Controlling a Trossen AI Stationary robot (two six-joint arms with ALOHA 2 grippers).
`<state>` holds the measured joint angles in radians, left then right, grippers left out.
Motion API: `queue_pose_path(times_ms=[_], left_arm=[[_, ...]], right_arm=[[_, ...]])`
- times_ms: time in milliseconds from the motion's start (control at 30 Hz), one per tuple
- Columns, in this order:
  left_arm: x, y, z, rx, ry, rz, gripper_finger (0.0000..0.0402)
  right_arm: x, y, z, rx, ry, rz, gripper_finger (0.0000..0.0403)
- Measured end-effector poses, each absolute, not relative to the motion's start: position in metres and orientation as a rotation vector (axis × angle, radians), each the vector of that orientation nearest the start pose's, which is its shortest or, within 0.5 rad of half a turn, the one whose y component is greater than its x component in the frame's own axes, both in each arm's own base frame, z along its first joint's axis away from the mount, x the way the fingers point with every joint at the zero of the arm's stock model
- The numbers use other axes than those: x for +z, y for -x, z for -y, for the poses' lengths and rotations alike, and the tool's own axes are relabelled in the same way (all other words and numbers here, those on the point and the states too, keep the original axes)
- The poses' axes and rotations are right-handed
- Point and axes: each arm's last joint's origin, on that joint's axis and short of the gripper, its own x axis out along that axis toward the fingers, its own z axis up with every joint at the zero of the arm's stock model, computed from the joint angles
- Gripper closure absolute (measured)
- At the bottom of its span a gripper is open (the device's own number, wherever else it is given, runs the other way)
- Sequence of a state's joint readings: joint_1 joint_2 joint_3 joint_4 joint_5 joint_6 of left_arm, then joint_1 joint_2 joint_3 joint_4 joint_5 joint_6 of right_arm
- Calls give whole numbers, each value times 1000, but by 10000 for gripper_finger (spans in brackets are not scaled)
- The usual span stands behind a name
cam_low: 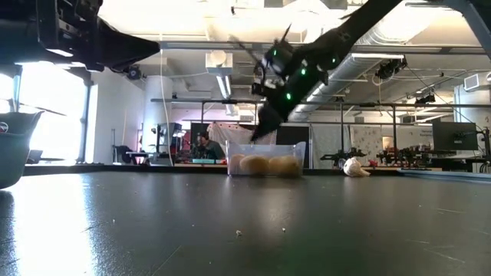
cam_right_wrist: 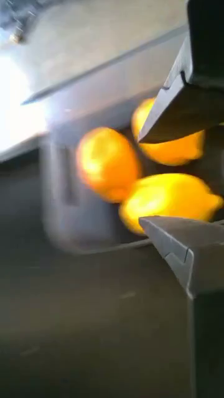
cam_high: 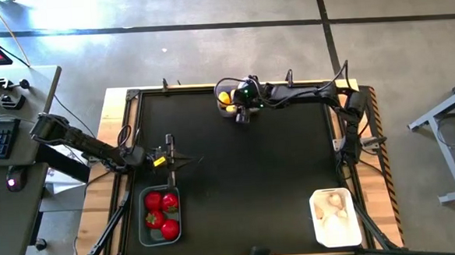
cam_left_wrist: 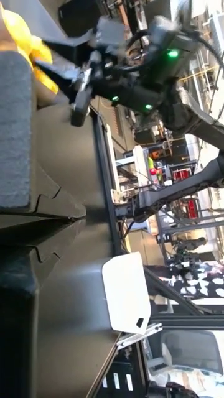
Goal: Sort produce into baskets
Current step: Put the lemon into the transparent bin, then put the garlic into the white bin
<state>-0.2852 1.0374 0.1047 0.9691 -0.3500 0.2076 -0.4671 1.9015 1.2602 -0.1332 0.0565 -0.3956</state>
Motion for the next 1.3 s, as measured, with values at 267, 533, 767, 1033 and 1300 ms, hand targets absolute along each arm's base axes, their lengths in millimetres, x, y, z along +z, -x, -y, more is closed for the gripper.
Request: queue_pose_path(times_ms=[267, 533, 767, 1033, 1300], left_arm=[[173, -171, 37, 86, -172, 27, 401], [173, -171, 37, 86, -139, 28, 401], [173, -171, 37, 85, -129, 28, 401], [172, -171, 37, 83, -130, 20, 401], [172, -171, 37, 83, -89, 23, 401]], right_arm=[[235, -353, 173, -433, 187, -732, 227], [244, -322, 176, -475, 100, -899, 390], [228, -300, 169, -554, 50, -903, 399], [200, -238, 135, -752, -38, -620, 402], [175, -191, 118, -1100, -224, -476, 402]])
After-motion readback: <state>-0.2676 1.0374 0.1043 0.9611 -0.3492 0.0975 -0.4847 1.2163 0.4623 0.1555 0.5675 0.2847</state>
